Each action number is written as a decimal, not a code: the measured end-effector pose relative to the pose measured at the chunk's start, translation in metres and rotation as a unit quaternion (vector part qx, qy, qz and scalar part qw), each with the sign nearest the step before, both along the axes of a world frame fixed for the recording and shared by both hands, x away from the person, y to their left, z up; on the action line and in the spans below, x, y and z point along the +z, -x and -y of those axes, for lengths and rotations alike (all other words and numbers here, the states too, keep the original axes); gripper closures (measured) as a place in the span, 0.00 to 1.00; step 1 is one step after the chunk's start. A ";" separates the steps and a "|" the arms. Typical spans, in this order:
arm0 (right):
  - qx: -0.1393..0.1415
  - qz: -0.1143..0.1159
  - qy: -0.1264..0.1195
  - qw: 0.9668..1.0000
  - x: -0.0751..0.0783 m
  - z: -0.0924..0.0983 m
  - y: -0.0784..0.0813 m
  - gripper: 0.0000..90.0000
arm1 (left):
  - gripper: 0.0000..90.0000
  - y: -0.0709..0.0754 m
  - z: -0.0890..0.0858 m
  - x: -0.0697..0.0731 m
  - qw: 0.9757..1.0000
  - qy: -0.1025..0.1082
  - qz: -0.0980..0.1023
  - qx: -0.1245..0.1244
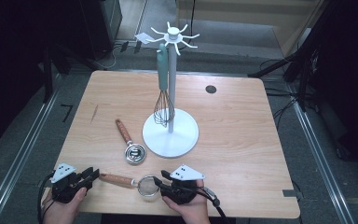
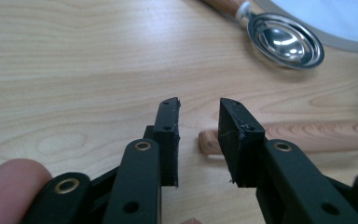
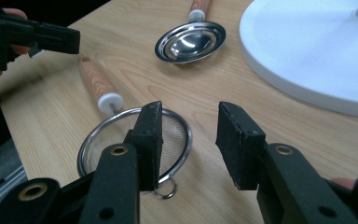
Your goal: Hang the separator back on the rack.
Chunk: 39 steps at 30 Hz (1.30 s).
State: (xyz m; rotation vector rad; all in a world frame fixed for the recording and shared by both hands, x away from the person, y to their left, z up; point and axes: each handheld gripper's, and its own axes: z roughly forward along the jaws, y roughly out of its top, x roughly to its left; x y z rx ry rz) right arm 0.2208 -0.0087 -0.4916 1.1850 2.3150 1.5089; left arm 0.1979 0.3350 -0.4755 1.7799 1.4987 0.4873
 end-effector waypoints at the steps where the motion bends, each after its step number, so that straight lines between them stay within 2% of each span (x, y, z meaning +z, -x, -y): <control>1: 0.002 0.001 0.004 1.000 -0.001 -0.001 0.000 0.71 | 0.78 0.001 0.000 -0.001 1.000 0.000 -0.005 -0.003; 10: 0.004 -0.014 0.024 1.000 -0.007 -0.007 -0.002 0.74 | 0.82 0.004 0.000 -0.008 0.999 0.002 -0.027 -0.018; 16: 0.013 -0.013 0.025 1.000 -0.008 -0.009 -0.003 0.80 | 0.82 0.004 0.001 -0.009 0.999 0.005 -0.023 -0.026; 24: 0.004 -0.016 0.029 0.999 -0.008 -0.001 -0.007 0.88 | 0.81 0.001 0.008 -0.010 0.999 0.017 -0.026 -0.042; 39: -0.012 -0.001 0.053 0.999 -0.009 0.019 -0.007 0.87 | 0.81 -0.008 0.029 -0.010 0.997 0.014 -0.026 -0.067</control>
